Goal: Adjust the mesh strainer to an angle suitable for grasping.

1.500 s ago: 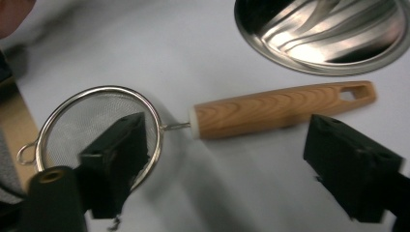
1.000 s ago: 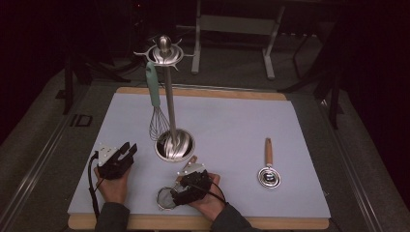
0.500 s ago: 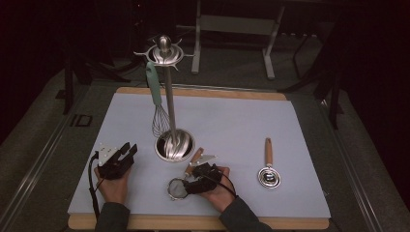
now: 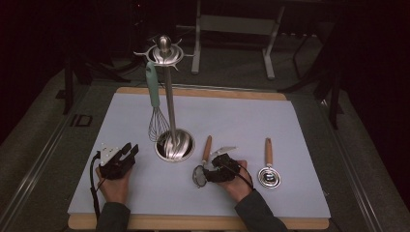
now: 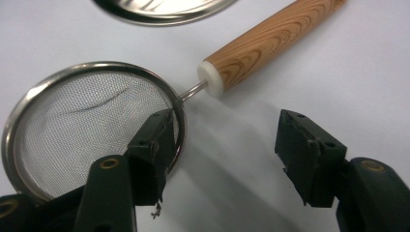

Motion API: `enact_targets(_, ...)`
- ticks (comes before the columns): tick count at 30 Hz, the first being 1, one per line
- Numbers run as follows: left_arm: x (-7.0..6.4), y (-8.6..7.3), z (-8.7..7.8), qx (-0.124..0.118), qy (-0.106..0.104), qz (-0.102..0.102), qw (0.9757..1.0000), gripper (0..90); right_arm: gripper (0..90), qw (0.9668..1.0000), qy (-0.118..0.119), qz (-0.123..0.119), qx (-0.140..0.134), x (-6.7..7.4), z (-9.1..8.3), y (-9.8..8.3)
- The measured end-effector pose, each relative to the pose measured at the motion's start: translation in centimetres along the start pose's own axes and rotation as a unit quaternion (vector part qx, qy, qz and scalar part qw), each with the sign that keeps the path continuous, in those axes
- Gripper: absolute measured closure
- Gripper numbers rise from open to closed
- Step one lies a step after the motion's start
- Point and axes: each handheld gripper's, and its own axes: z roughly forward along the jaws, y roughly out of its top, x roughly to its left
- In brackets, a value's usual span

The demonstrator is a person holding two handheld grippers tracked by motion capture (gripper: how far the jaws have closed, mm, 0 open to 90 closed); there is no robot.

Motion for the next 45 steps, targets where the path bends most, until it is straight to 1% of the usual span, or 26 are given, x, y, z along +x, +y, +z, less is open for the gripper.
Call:
enact_targets(1,0.0,0.0,0.0,0.0,0.0,0.0,1.0,67.1,39.5,1.0,0.002,0.004,-0.001,-0.2,-0.1,0.0)
enact_targets(3,0.0,0.0,0.0,0.001,0.0,0.0,1.0,67.1,39.7,1.0,0.008,0.004,-0.004,-0.4,-0.1,0.1)
enact_targets(5,-0.1,0.0,0.1,0.001,0.0,0.0,1.0,67.1,40.1,0.9999,0.008,0.007,-0.005,-0.4,-0.2,0.3)
enact_targets(9,-0.1,0.0,0.0,0.002,0.0,0.001,1.0,66.9,40.3,0.9993,0.029,0.017,-0.014,-0.4,-0.3,1.0)
enact_targets(12,0.0,0.0,0.0,0.002,0.0,0.001,1.0,66.9,40.5,0.9993,0.032,0.016,-0.015,-0.3,-0.3,1.3)
enact_targets(13,0.0,0.0,0.0,0.001,0.0,0.001,1.0,66.9,41.0,0.9991,0.034,0.019,-0.016,-0.4,-0.2,1.5)
enact_targets(14,0.0,0.0,0.0,0.001,0.001,0.001,1.0,66.8,42.3,0.9978,0.052,0.036,-0.02,-0.7,0.0,1.8)
enact_targets(16,0.0,0.0,0.0,0.001,0.001,0.0,1.0,66.7,44.2,0.9955,0.069,0.059,-0.024,-1.2,0.3,2.0)
enact_targets(19,0.0,0.0,0.0,0.002,0.001,0.0,1.0,66.7,48.6,0.9922,0.084,0.086,-0.033,-1.7,0.8,2.3)
enact_targets(21,0.0,0.0,0.0,0.003,0.001,0.003,1.0,66.6,50.6,0.9903,0.088,0.102,-0.035,-2.0,1.0,2.6)
enact_targets(23,0.0,0.0,0.0,0.004,0.002,0.004,1.0,66.4,53.4,0.9891,0.09,0.111,-0.036,-2.1,1.3,3.0)
enact_targets(24,0.0,0.0,0.0,0.003,0.002,0.004,1.0,66.3,55.2,0.9886,0.091,0.115,-0.034,-2.2,1.5,3.1)
enact_targets(28,0.0,0.0,0.0,0.002,0.003,0.003,1.0,66.2,59.3,0.9876,0.1,0.118,-0.024,-2.1,2.1,3.6)
enact_targets(29,0.0,0.0,0.0,0.002,0.003,0.002,1.0,66.3,59.7,0.9869,0.105,0.12,-0.024,-2.0,2.2,3.8)
enact_targets(33,0.1,0.0,0.0,0.001,0.004,0.001,1.0,66.2,60.5,0.9866,0.111,0.118,-0.02,-1.7,2.6,4.3)
enact_targets(36,0.1,0.0,0.0,0.001,0.003,0.002,1.0,66.1,60.9,0.9853,0.115,0.125,-0.017,-1.8,2.8,4.8)
enact_targets(38,0.1,0.0,0.0,0.002,0.003,0.002,1.0,66.1,61.6,0.9838,0.118,0.134,-0.015,-2.0,3.0,5.1)
enact_targets(40,0.0,-0.1,0.0,0.002,0.003,0.002,1.0,66.0,61.8,0.9837,0.108,0.143,-0.01,-2.2,3.2,5.4)
enact_targets(43,0.1,-0.1,0.0,0.004,0.003,0.003,1.0,66.0,62.0,0.9807,0.115,0.158,-0.007,-2.5,3.4,5.6)
enact_targets(45,0.0,-0.1,0.0,0.004,0.003,0.003,1.0,66.0,62.0,0.9795,0.116,0.164,-0.003,-2.6,3.6,5.8)
